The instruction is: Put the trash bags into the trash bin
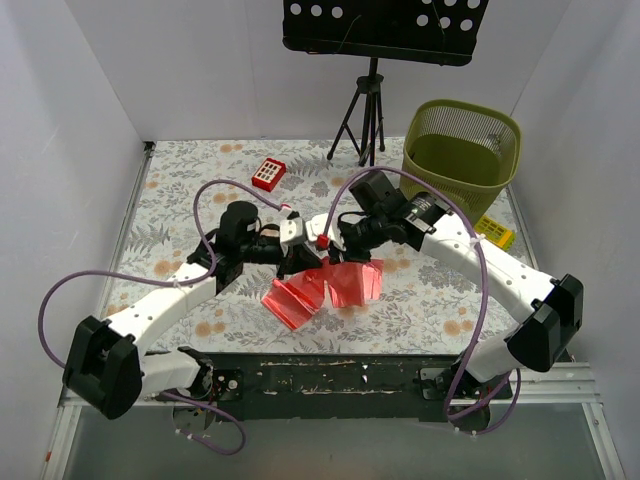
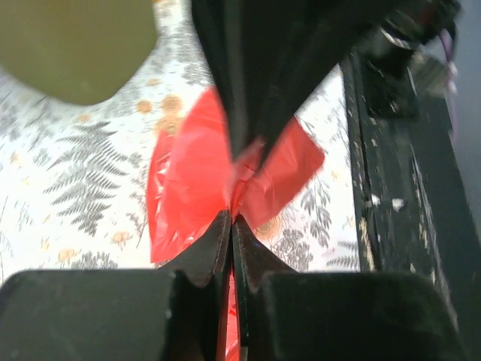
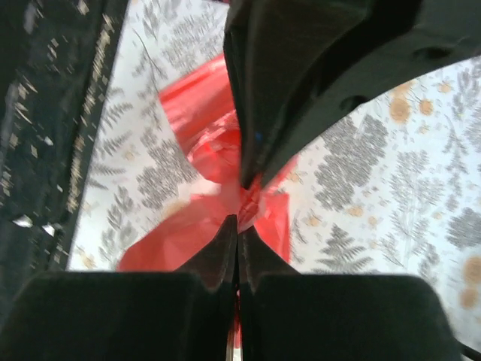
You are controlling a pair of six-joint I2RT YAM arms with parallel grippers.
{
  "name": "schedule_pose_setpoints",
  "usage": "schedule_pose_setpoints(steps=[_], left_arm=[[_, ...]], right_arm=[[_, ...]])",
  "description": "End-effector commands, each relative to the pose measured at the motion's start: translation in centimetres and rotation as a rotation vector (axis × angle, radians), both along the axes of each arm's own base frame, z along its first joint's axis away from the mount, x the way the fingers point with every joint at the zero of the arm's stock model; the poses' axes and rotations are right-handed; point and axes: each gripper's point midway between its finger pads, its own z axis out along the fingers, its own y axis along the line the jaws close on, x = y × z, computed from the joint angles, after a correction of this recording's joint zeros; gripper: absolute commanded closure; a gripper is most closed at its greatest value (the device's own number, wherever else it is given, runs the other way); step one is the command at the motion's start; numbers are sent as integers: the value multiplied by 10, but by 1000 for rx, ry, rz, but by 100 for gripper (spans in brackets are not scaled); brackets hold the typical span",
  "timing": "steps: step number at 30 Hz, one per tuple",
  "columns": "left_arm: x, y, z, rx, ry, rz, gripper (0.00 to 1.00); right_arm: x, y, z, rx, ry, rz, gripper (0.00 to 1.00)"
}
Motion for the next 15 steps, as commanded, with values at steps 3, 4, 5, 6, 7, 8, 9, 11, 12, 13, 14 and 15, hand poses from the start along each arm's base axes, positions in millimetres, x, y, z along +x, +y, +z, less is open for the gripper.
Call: schedule_pose_setpoints(steps=[3,4,5,6,7,8,9,11,12,13,14,15], left_arm=[[74,28,25,-160,415,701,100],[80,34,21,-174,482,752,100],[87,40,16,-190,542,819,100],[92,45,8,-195,602,885,100],[96,53,-1,-198,629,949,100],[99,57,-8,-206,660,980,100],[101,63,-16,-216,695,1015,100],[107,77,-30,-254,796,1101,100],[111,85,-36,-275,844,1134,100],[114,90,-40,-292,893,1151,100],[117,96,-42,-304,918,1174,100],[118,97,-43,-311,939,1168,100]], right_arm=[[-33,13,3,66,294,5,99],[-37,11,-3,57,310,24,99],[-41,11,-6,64,319,45,99],[-44,13,-7,76,328,63,99],[-46,13,-7,86,337,73,99],[-50,14,-7,93,359,83,99],[-55,12,-7,90,385,89,99],[-65,4,-15,61,446,90,99],[-65,-1,-17,63,463,79,99],[-66,-5,-21,67,457,78,99],[-65,-8,-23,75,447,74,99],[-65,-11,-25,79,441,66,99]])
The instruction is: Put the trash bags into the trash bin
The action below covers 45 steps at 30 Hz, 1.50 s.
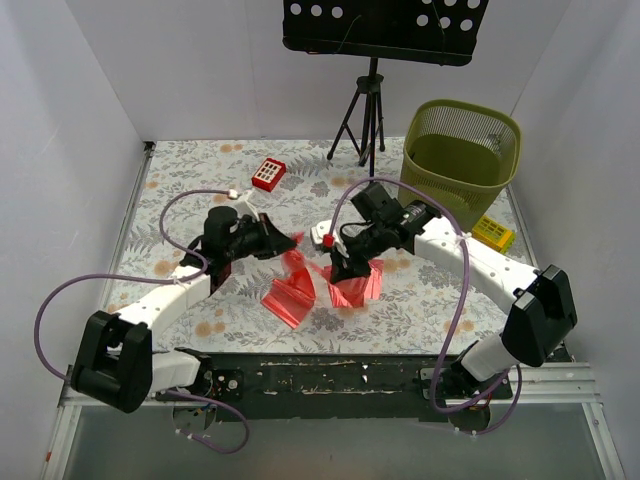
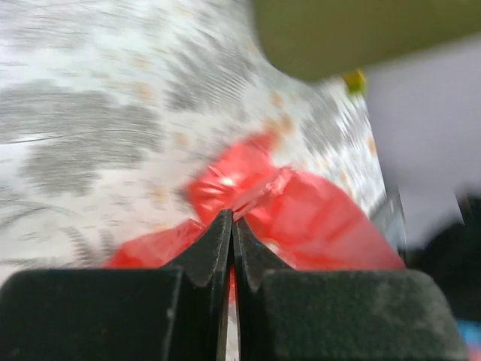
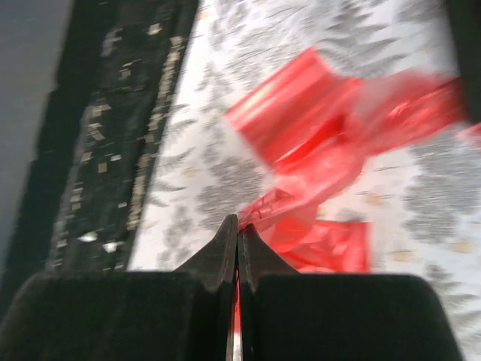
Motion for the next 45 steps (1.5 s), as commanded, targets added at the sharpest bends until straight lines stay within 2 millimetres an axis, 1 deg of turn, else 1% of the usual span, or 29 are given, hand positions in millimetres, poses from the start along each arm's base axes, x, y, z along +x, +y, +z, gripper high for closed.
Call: schedule_pose_setpoints(steps=[1,3,5,8,9,10,12,13,14,15,16,17,18,20,21,23,25,27,28,31,32,34,38,40,42,43,44,45], left_arm=[[52,51,-15,-54,116,341,100],[53,47,-11,-58,97,311,100],[51,40,-5,-65,62,245,100],[46,32,3,-49,-19,135,100],[44,31,2,-20,-42,99,100],[40,28,4,12,-89,39,100],[23,27,1,86,-182,-98,100],[12,29,-5,146,-255,-189,100],[3,32,-11,189,-311,-255,97],[-19,33,-25,218,-311,-365,89],[-35,36,-36,259,-350,-470,83],[-42,40,-44,292,-370,-519,75],[-46,43,-50,321,-402,-549,72],[-43,42,-53,366,-503,-603,67],[-40,40,-55,398,-561,-638,66],[-35,30,-61,454,-659,-723,64],[-32,18,-65,468,-722,-798,61],[-34,6,-71,484,-786,-886,61],[-37,0,-76,500,-822,-939,60],[-45,-10,-98,558,-917,-1077,57],[-49,-9,-105,571,-935,-1124,55],[-59,-6,-122,581,-926,-1221,53],[-70,4,-137,593,-864,-1350,53],[-69,9,-144,624,-844,-1370,55],[-63,11,-152,665,-846,-1366,59],[-59,12,-154,681,-848,-1362,65],[-56,12,-157,695,-845,-1355,73],[-53,12,-159,709,-837,-1348,85]], right_arm=[[-51,-23,8,28,195,47,99],[-50,-24,8,42,196,21,99],[-43,-24,7,46,156,2,99],[-21,-21,10,43,65,-54,99],[-7,-22,14,38,16,-99,99],[13,-26,16,12,-47,-179,99],[52,-37,29,28,-125,-329,99],[73,-46,38,44,-161,-422,99],[93,-55,47,70,-203,-501,99],[106,-63,57,90,-234,-554,99],[116,-70,65,103,-263,-584,99],[123,-75,71,107,-280,-601,99],[128,-79,74,103,-290,-613,99],[131,-83,79,102,-290,-630,99],[133,-86,79,104,-287,-643,99],[134,-90,80,118,-281,-667,99],[132,-92,79,129,-281,-678,99],[129,-96,75,125,-275,-686,99],[128,-98,75,128,-280,-688,99],[126,-104,77,132,-288,-702,99],[124,-107,77,134,-289,-705,99],[123,-110,78,134,-291,-713,99],[120,-117,77,135,-298,-728,99],[121,-120,76,139,-299,-740,99],[122,-123,74,142,-297,-753,99],[123,-124,74,147,-294,-760,99],[125,-124,74,149,-291,-764,99],[126,-125,75,150,-292,-765,99]])
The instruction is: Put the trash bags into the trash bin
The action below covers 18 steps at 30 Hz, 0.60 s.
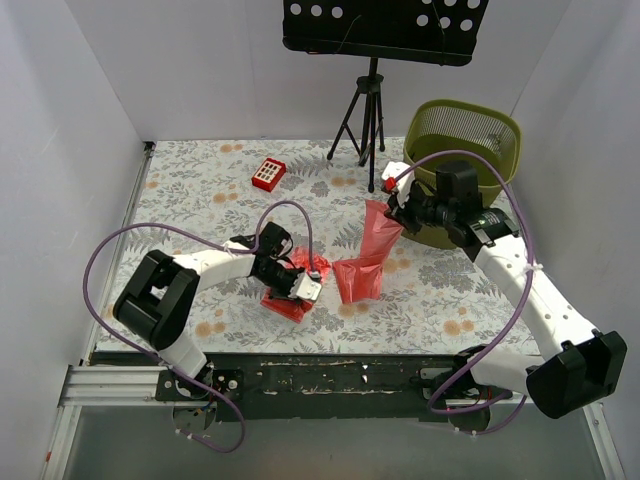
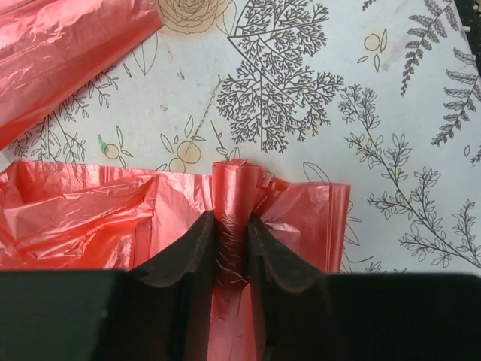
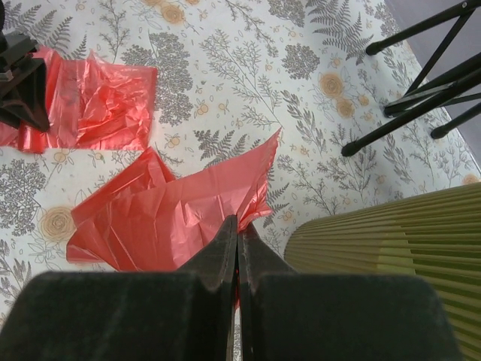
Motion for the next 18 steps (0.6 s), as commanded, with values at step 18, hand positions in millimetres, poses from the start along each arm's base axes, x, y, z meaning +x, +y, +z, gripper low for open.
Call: schedule_pose_setpoints(steps=[18], left_arm=[[305,231,44,244,-269,1089,100]], right_arm=[[37,-11,35,46,-117,-78,99]])
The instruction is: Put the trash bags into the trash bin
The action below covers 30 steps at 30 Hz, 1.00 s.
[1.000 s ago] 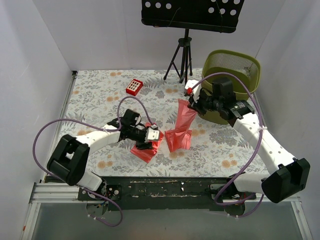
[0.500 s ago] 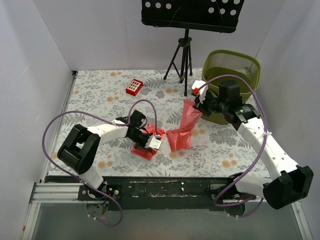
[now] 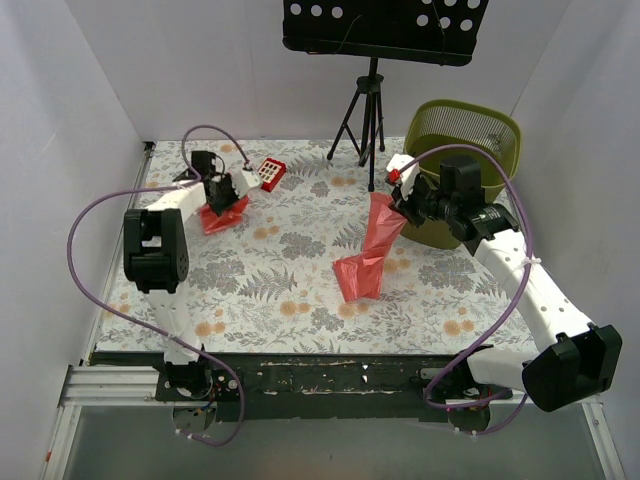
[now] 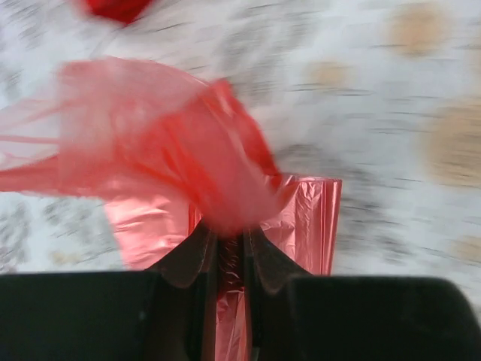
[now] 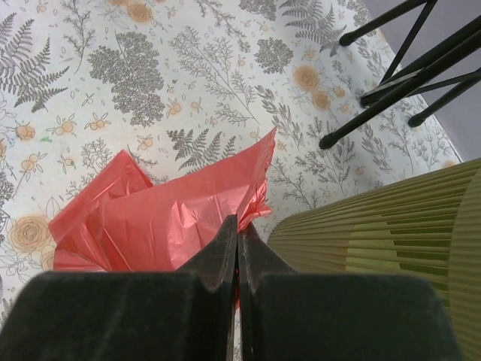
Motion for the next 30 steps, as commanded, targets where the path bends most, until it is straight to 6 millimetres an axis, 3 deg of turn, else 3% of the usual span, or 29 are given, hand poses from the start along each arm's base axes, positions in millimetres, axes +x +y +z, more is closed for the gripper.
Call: schedule_pose_setpoints(steps=[1,2,7,10,12,14,16,18,20,21,25,26,27,28,30], left_arm=[[63,51,18,55,-64,219,100],[78,75,18,67,-84,272,100],[163,109,34,138,-320,402,100],[194,133,40,161,-394,559,100],[195,137,51,122,-404,631,77],[179,128,62,43,-366,632,57],[150,107,73,-44,-321,587,49],[122,84,99,-175,-305,585,42],[89,59,138,-337,-284,576,38],[67,43,139,-413,-231,557,36],[-21,-26,187,-642,-163,335,32],[-45,-37,187,-670,-151,265,32],[-79,-67,196,-707,-156,131,30],[-101,-80,197,-724,-167,61,29],[-142,-105,180,-721,-145,-72,27]], right_arm=[[16,1,37,45,-104,-18,99],[17,1,37,47,-102,-19,99],[17,5,45,71,-103,-8,99],[16,9,54,88,-107,9,99],[14,15,67,111,-123,41,99],[10,22,82,147,-134,72,99],[3,32,100,178,-160,119,99],[-2,44,126,209,-237,161,99],[-4,54,154,262,-313,168,99],[-4,59,166,288,-343,165,99],[-6,92,227,406,-468,187,99],[-5,99,244,435,-498,184,99],[-3,108,261,472,-528,182,99],[0,116,275,499,-554,176,99],[6,127,303,550,-607,153,99]])
